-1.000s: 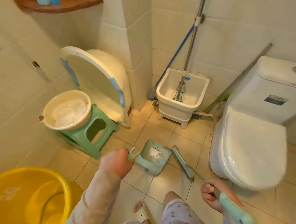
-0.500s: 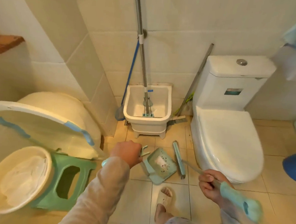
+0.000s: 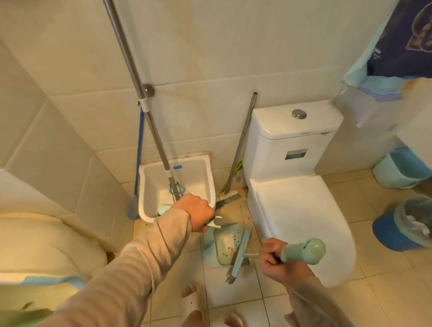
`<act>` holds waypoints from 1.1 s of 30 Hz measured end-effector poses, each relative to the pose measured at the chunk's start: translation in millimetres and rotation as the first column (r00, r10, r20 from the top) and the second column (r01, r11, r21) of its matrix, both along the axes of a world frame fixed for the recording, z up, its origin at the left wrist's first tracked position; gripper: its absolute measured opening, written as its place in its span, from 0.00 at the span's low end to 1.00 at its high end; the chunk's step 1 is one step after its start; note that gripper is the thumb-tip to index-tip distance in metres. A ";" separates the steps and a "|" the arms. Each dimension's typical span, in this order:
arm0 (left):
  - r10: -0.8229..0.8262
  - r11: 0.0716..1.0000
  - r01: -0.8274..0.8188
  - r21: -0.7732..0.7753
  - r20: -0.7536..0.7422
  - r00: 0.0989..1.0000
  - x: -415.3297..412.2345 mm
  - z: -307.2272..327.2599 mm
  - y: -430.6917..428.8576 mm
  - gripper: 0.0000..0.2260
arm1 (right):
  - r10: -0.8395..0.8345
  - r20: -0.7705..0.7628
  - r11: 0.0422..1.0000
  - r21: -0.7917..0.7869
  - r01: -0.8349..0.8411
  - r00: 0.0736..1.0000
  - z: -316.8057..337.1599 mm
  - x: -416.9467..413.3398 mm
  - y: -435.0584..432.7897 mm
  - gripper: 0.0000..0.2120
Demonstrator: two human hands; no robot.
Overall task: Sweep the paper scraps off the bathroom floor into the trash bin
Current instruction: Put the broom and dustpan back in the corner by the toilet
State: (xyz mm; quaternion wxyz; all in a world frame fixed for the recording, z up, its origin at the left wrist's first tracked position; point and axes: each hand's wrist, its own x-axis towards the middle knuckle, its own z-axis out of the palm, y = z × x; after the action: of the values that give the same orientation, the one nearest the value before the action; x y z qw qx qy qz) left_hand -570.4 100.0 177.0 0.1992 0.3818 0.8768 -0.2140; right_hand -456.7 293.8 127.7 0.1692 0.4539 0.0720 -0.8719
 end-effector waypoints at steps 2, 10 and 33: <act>-0.074 0.997 0.074 -0.004 0.020 0.997 -25.4 0.6 5.4 0.16 | -0.035 0.002 0.999 -0.025 0.035 0.999 5.8 -11.8 -5.8 0.14; -0.381 0.920 0.386 -0.063 0.075 0.922 -117.7 -2.4 27.5 0.15 | -0.267 0.026 0.964 -0.010 0.267 0.963 20.4 -62.1 -39.2 0.11; -0.729 0.670 0.694 -0.261 -0.060 0.682 -231.5 7.3 117.5 0.11 | -0.108 -0.077 0.988 -0.115 0.098 0.991 9.5 -184.9 7.2 0.16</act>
State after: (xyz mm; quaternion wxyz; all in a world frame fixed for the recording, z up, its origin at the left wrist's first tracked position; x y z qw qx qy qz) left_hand -801.9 217.5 184.2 0.0697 0.6516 0.6415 -0.3989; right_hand -641.6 301.0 137.3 0.1457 0.4104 0.0068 -0.9001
